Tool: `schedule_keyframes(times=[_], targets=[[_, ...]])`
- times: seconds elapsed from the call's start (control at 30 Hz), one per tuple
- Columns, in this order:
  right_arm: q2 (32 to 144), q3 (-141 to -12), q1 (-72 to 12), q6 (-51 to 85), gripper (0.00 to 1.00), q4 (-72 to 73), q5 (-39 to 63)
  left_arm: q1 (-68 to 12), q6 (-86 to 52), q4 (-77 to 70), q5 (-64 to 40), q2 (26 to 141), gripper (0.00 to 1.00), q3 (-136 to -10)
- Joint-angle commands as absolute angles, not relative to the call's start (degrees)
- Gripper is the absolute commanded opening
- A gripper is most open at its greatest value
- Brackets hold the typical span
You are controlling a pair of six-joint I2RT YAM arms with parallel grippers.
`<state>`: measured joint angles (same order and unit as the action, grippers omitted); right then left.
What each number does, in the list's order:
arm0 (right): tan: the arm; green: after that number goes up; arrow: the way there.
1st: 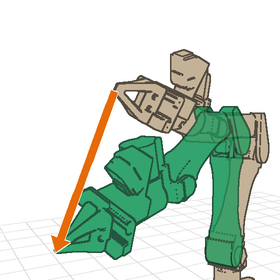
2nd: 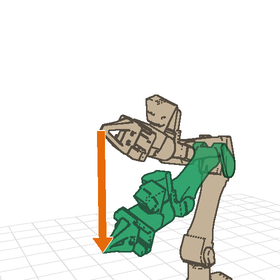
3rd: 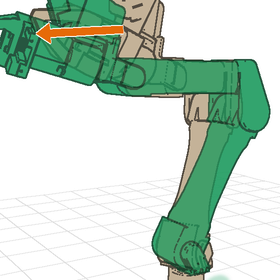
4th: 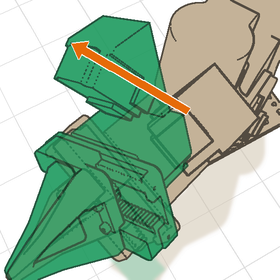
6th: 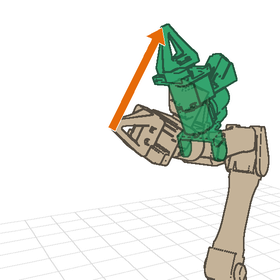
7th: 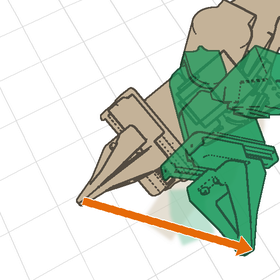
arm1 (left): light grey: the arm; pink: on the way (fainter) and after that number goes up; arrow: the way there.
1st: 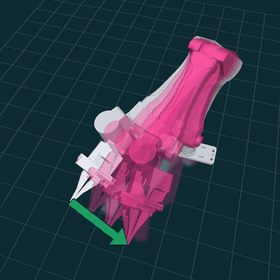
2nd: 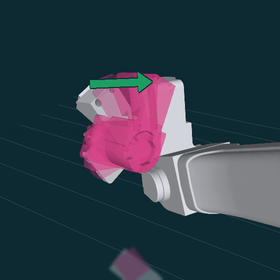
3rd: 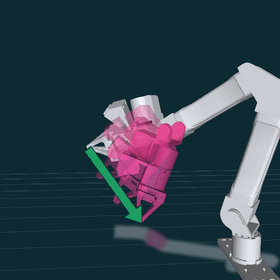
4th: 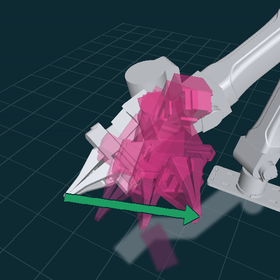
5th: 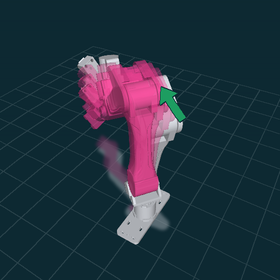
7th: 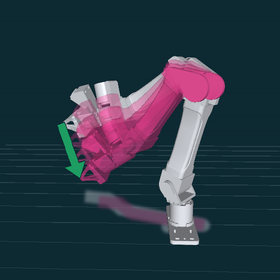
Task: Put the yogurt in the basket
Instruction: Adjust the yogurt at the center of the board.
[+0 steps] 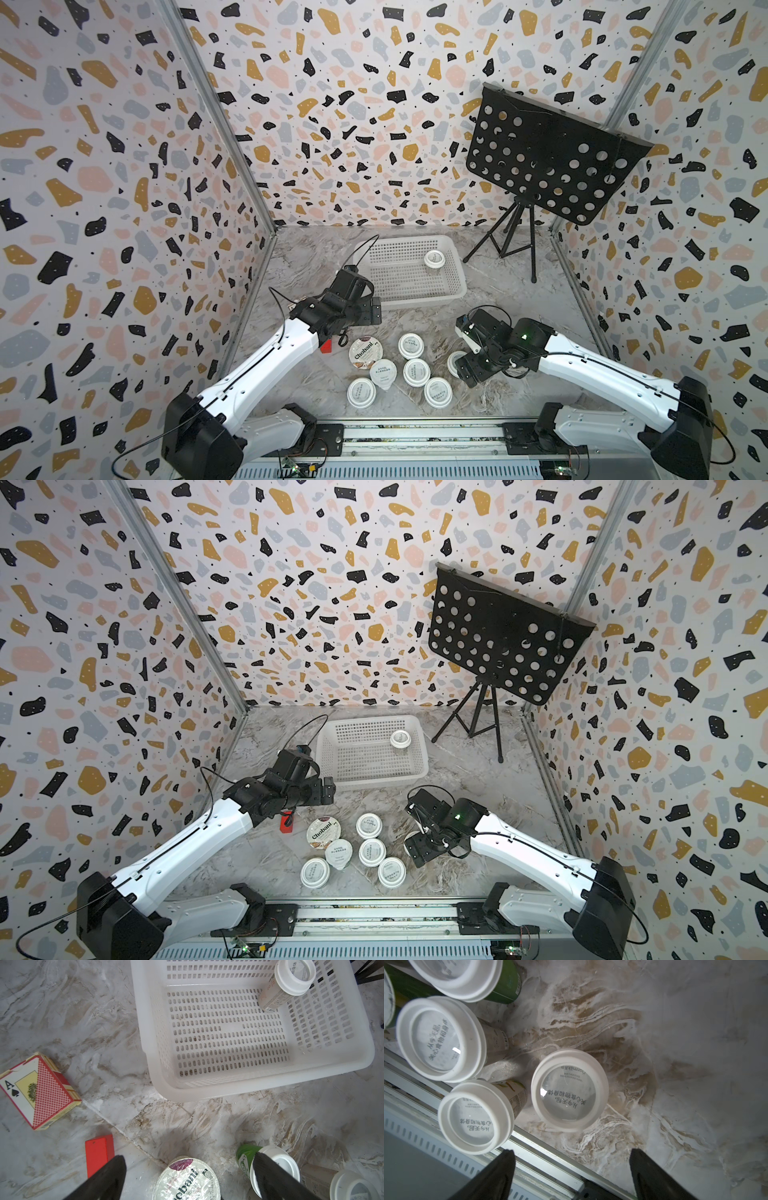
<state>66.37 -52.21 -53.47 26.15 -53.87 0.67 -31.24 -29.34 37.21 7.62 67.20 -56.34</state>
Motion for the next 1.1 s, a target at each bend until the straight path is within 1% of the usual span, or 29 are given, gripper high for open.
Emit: schedule_keyframes(times=[0.0, 0.07, 0.13, 0.33, 0.4, 0.57, 0.9, 1.0, 1.07], targets=[[67.07, -51.16, -53.74, 26.19, 0.91, -50.97, 1.23, -31.42, -29.13, 35.88, 8.44, 66.51, 0.99, -56.07], [67.94, -50.11, -53.7, 26.28, 0.87, -49.01, 1.32, -31.46, -29.17, 35.86, 8.35, 66.4, 0.99, -56.07], [69.17, -49.54, -53.7, 26.37, 0.85, -47.95, 0.99, -31.46, -29.14, 35.86, 8.34, 66.38, 0.99, -55.99], [70.66, -48.87, -53.71, 26.1, 0.82, -46.93, -1.24, -31.46, -29.0, 35.87, 8.7, 65.33, 1.0, -55.37], [70.97, -48.86, -53.76, 26.02, 0.8, -46.93, -2.47, -31.46, -29.02, 35.9, 8.78, 65.09, 1.0, -55.28], [72.18, -48.99, -53.54, 25.66, 0.78, -46.39, -4.79, -31.45, -28.97, 35.96, 8.7, 64.67, 1.0, -55.15], [73.87, -49.42, -51.09, 23.32, 0.78, -44.78, -5.19, -31.47, -29.31, 36.0, 8.66, 63.63, 1.0, -54.14], [73.28, -49.56, -50.86, 22.78, 0.81, -45.39, -4.75, -31.41, -29.14, 36.0, 8.79, 63.55, 1.0, -54.23], [72.65, -50.14, -50.85, 22.7, 0.85, -46.69, -5.11, -31.46, -29.26, 35.87, 8.79, 63.72, 1.0, -54.29]])
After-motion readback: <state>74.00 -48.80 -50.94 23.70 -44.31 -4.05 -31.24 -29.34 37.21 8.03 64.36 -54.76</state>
